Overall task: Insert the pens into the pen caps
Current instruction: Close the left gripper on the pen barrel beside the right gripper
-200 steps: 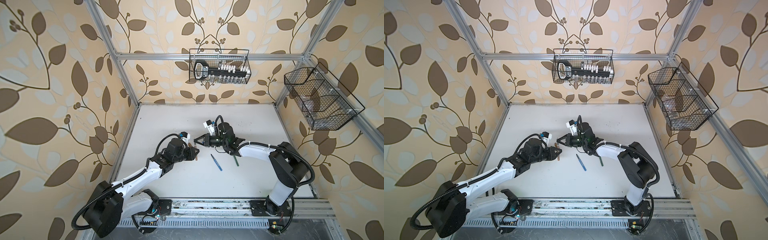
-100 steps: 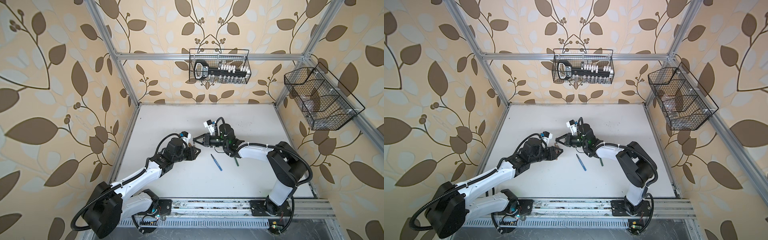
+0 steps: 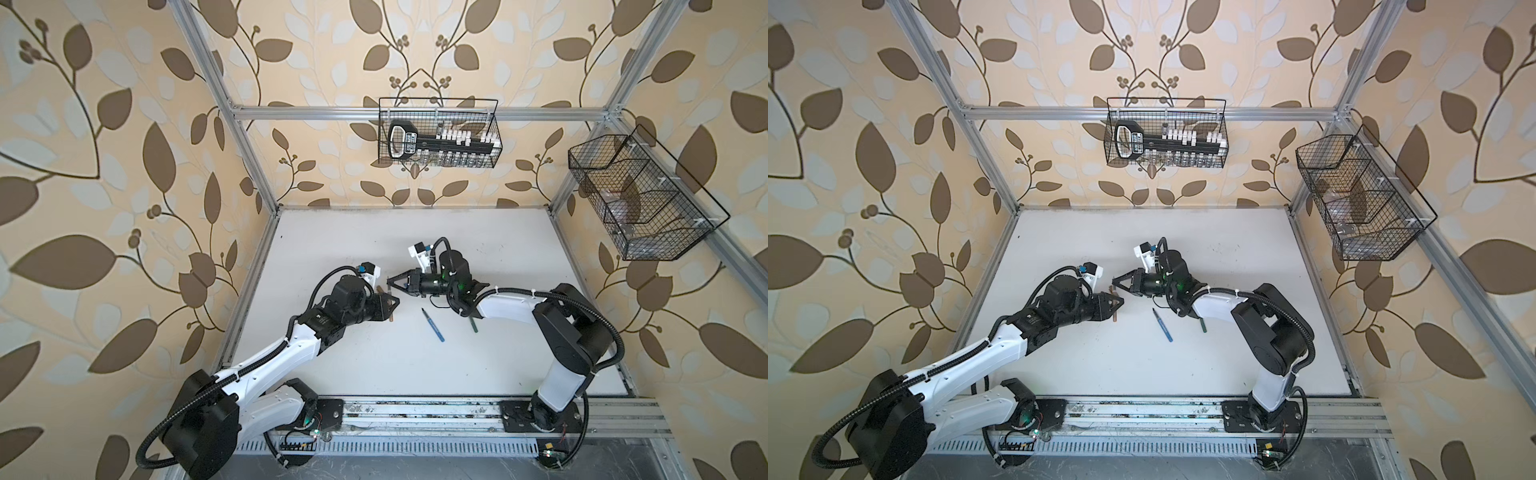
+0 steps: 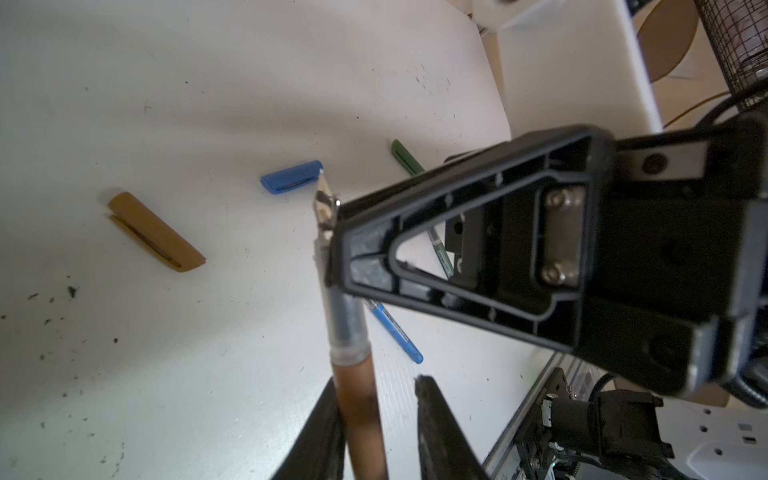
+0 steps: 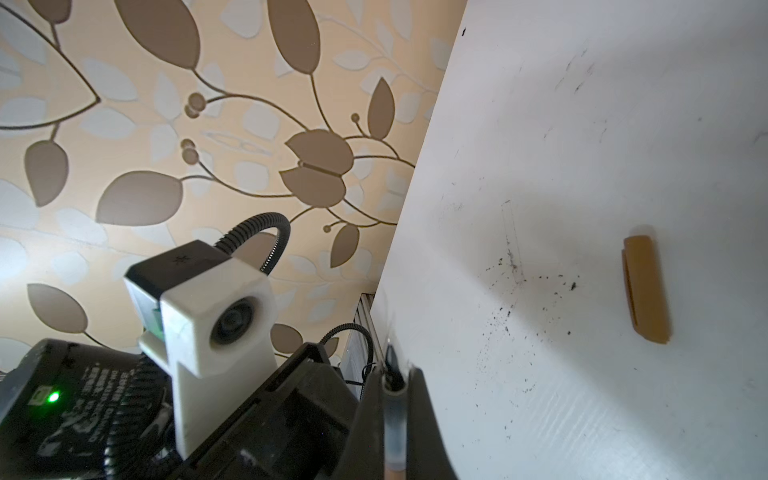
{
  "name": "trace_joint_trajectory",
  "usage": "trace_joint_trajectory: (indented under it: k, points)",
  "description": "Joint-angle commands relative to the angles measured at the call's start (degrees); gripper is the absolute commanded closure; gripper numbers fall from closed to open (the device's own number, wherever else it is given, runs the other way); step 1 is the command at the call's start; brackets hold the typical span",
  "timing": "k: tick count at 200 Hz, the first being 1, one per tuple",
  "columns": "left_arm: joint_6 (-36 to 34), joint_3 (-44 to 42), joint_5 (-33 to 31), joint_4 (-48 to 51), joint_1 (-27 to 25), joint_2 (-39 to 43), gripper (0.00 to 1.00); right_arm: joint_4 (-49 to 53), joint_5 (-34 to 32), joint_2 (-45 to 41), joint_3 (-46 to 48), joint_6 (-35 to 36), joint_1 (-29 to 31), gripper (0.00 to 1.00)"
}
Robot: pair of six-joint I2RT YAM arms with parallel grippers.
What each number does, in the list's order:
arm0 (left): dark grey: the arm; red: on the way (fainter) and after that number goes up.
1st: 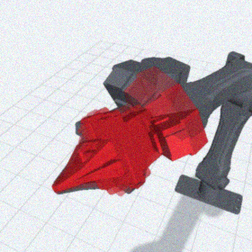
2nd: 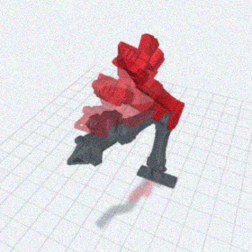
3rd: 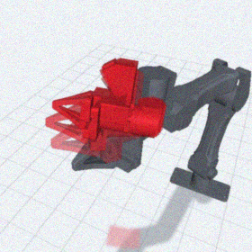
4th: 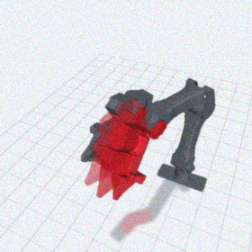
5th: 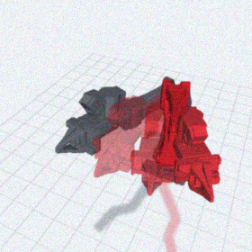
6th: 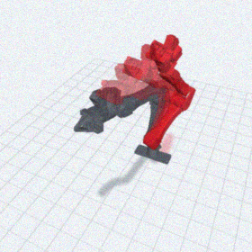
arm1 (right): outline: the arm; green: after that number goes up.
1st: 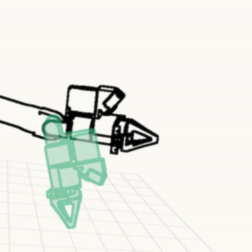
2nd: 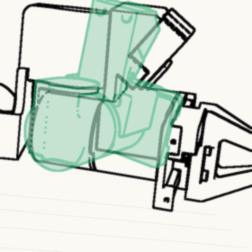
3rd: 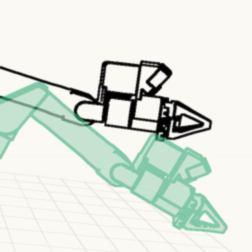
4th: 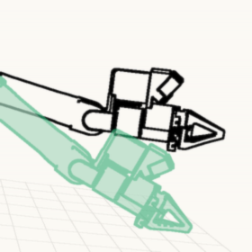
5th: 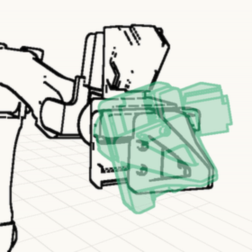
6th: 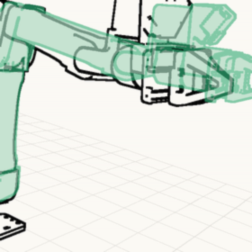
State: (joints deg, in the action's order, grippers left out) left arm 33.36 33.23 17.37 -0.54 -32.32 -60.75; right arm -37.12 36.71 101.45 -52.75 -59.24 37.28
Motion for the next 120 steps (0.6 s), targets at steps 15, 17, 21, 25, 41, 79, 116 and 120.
trace_joint_trajectory:
  k: [15,17,21,25,41,79,116,120]
  points:
    - [-0.7,2.0,1.4,-1.4,-0.5,1.2,0.69,-4.5,0.4,1.3,1.2,-2.8,0.1,1.00]
    - [-0.7,2.0,1.6,-1.5,-0.5,1.1,0.69,-4.7,0.3,1.4,1.3,-2.9,0.1,1.00]
    - [-0.7,2.1,2.0,-1.6,-0.5,0.8,0.69,-5.2,0.3,1.4,1.3,-3.2,0.2,1.00]
    - [-0.6,2.1,2.3,-1.8,-0.5,0.6,0.69,-5.7,0.2,1.4,1.4,-3.5,0.2,1.00]
    - [-0.4,2.3,3.5,-2.5,-0.5,-0.6,0.68,-6.7,0.0,1.3,1.3,-4.0,0.2,1.00]
    - [-0.1,2.4,4.6,-3.4,-0.5,-1.6,0.70,-7.3,-0.1,1.5,0.8,-4.3,0.1,1.00]
    - [-0.7,2.1,1.5,-1.7,-0.5,0.5,0.78,-5.8,-0.1,1.4,0.7,-3.3,0.4,1.00]
    - [-0.7,2.1,1.1,-1.4,-0.5,0.7,0.80,-5.5,-0.1,1.3,0.8,-3.1,0.4,1.00]
